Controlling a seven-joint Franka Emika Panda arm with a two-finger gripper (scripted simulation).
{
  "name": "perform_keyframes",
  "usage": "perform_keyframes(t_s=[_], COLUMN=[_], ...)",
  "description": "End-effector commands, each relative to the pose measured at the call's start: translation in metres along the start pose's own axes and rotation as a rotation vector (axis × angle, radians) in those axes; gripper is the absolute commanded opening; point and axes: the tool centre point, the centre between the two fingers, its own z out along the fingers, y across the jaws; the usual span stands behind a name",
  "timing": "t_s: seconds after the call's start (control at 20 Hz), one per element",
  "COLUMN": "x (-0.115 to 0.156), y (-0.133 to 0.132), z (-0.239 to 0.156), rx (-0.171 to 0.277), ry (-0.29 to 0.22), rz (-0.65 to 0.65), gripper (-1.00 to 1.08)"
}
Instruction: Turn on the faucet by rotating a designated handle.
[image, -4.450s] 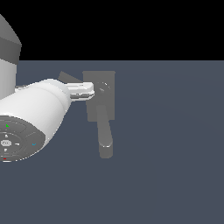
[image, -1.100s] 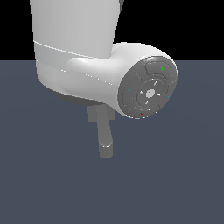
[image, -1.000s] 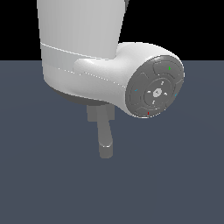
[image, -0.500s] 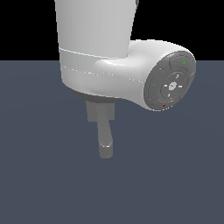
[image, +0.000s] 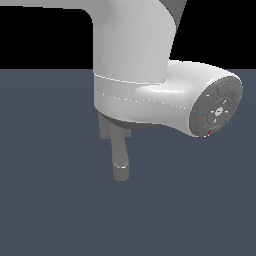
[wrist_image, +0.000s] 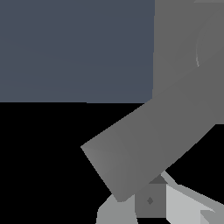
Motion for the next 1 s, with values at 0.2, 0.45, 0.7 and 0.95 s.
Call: perform_keyframes(t_s=[0.2, 0.45, 0.7, 0.95], x=[0.031, 0.035, 0.055, 0.076], y=[-0.015, -0.022, -0.027, -0.032], z=[0.002, -0.001, -0.002, -0.002], rx=[-0.014, -0.005, -0.008, -0.011], ry=[0.052, 0.048, 0.051, 0.055], rz=[-0.017, -0.021, -0.02, -0.02], gripper=[-1.0, -1.0, -1.0, -1.0])
